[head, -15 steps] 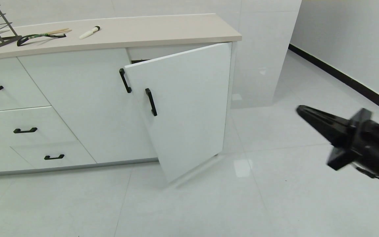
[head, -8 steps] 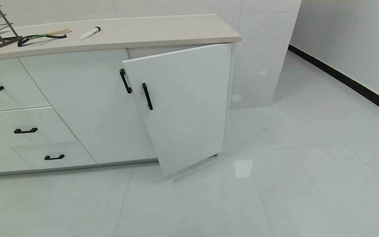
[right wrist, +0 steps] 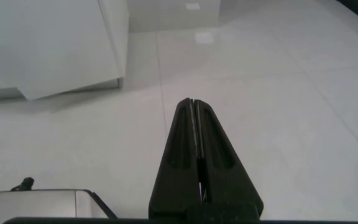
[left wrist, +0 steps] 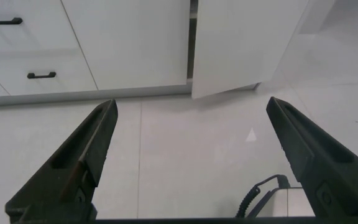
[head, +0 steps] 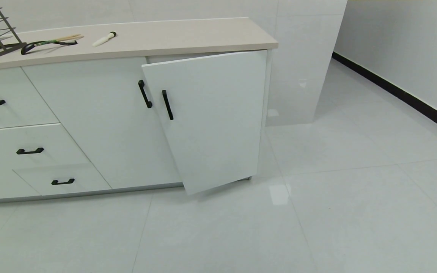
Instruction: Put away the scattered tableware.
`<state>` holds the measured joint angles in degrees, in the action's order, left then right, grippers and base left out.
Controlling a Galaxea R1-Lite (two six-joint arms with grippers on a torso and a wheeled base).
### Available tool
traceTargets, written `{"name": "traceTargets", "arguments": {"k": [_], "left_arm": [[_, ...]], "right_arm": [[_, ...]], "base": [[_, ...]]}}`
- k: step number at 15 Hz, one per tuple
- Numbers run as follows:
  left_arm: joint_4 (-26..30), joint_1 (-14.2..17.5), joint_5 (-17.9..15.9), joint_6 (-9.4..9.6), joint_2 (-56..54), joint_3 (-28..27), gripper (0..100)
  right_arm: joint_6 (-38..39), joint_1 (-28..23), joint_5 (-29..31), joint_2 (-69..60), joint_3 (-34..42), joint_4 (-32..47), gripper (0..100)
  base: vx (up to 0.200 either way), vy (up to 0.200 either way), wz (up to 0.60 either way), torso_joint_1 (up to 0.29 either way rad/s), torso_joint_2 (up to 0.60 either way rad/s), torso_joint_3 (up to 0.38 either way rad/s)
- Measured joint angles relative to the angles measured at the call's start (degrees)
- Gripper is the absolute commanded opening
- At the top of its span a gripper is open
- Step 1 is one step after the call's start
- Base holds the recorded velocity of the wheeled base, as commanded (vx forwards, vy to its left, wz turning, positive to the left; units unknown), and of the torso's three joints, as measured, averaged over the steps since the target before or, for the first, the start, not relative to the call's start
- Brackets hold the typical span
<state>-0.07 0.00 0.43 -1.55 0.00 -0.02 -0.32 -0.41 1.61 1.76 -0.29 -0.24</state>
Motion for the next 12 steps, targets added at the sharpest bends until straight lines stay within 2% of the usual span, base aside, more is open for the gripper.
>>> {"name": "traceTargets", "arguments": {"k": [1, 9, 10, 12], "left_arm": [[0.00, 0.00, 0.00, -0.01, 0.00, 0.00, 100], [0.02, 0.00, -0.11, 0.07, 0.00, 0.02, 100], [0.02, -0.05, -0.10, 0.07, 0.00, 0.02, 100], [0.00, 0.00, -0.10, 0.07, 0.00, 0.00, 100]], "right_arm": [[0.00, -0.02, -0.06, -0.74, 0.07, 0.02, 0], [0.16, -0.05, -0.17, -1.94, 0.29, 0.15, 0], [0.16, -0.10, -0.16, -1.96, 0.29, 0.17, 0], [0.18, 0.00, -0.13, -1.97, 0.29, 0.20, 0]], "base": [[0.000, 0.000, 0.00, 0.000, 0.00, 0.000], [0.000, 0.200, 0.00, 0.000, 0.00, 0.000], [0.200, 0.200, 0.00, -0.002, 0.00, -0.002], [0.200, 0.000, 0.00, 0.002, 0.00, 0.002]]}}
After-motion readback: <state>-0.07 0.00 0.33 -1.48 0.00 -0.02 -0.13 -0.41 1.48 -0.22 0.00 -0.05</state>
